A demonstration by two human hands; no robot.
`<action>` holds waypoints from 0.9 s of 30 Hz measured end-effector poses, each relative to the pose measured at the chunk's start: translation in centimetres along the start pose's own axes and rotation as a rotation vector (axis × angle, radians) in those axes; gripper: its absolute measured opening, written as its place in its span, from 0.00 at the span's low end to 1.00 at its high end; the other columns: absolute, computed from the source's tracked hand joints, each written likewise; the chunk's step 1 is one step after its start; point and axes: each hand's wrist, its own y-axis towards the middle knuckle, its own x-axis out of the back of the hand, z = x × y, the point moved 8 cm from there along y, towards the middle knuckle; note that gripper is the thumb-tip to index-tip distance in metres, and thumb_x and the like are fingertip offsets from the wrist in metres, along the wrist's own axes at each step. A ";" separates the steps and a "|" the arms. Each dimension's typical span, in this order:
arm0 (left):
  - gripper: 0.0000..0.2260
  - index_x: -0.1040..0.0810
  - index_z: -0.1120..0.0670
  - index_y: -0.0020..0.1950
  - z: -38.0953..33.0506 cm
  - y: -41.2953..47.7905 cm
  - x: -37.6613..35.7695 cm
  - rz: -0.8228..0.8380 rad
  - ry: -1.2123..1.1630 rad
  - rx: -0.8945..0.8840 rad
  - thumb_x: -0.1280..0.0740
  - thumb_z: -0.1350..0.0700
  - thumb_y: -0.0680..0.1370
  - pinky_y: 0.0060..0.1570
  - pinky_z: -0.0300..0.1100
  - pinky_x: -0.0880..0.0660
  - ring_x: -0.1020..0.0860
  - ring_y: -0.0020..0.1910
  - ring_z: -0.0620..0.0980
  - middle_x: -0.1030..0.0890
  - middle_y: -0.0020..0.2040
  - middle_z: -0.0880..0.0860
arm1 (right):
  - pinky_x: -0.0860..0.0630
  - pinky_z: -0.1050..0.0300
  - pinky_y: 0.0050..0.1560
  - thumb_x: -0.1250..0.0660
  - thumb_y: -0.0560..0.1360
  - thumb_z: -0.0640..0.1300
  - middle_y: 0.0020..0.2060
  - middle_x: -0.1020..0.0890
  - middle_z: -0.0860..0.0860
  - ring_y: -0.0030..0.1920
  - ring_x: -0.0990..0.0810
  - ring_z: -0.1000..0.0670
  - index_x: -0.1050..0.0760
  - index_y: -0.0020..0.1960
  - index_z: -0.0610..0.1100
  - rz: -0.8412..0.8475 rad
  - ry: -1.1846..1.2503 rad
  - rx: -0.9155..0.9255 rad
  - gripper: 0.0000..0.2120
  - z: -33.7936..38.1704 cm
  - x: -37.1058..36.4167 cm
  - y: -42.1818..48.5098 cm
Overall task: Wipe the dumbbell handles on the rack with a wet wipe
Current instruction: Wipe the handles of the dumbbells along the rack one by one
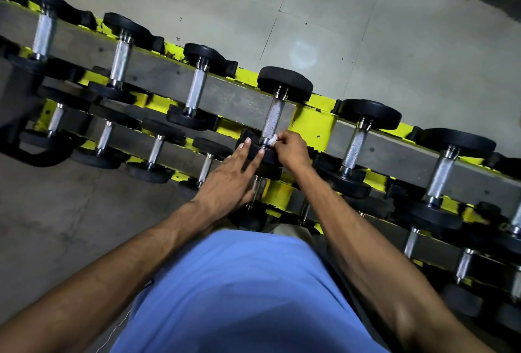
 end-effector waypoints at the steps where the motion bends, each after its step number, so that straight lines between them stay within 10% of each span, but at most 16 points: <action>1: 0.45 0.57 0.56 0.86 -0.1 0.0 0.0 0.014 0.016 -0.003 0.31 0.46 0.80 0.80 0.53 0.38 0.48 0.84 0.62 0.59 0.84 0.67 | 0.31 0.56 0.40 0.32 0.74 0.35 0.37 0.19 0.49 0.40 0.23 0.49 0.19 0.42 0.43 0.019 0.022 -0.042 0.05 -0.5 -0.3 0.8; 4: 0.44 0.59 0.56 0.86 -0.1 0.1 0.2 0.046 0.029 -0.016 0.33 0.46 0.82 0.81 0.52 0.43 0.52 0.85 0.61 0.62 0.83 0.67 | 0.28 0.57 0.36 0.35 0.69 0.30 0.31 0.20 0.49 0.34 0.23 0.49 0.20 0.35 0.43 0.023 0.246 -0.180 0.10 -1.0 -0.7 2.9; 10: 0.44 0.62 0.54 0.86 0.2 -0.1 0.2 0.065 0.048 -0.041 0.34 0.47 0.83 0.80 0.50 0.44 0.51 0.85 0.61 0.64 0.84 0.65 | 0.24 0.61 0.27 0.44 0.77 0.26 0.39 0.18 0.43 0.30 0.22 0.50 0.20 0.54 0.37 0.186 0.686 -0.289 0.16 0.0 -2.1 3.1; 16: 0.42 0.61 0.54 0.86 0.2 0.2 0.6 0.083 0.061 -0.068 0.35 0.48 0.83 0.81 0.50 0.46 0.51 0.85 0.61 0.63 0.84 0.66 | 0.16 0.45 0.38 0.54 0.79 0.27 0.38 0.15 0.39 0.38 0.14 0.42 0.25 0.53 0.32 0.161 1.316 -0.400 0.18 2.1 -1.0 6.5; 27: 0.38 0.62 0.54 0.86 0.4 0.0 1.0 0.086 0.059 -0.088 0.39 0.52 0.84 0.81 0.51 0.48 0.53 0.85 0.60 0.64 0.83 0.65 | 0.21 0.53 0.39 0.41 0.77 0.29 0.36 0.21 0.44 0.33 0.23 0.47 0.24 0.54 0.35 -0.214 1.063 -0.284 0.10 0.1 0.0 6.0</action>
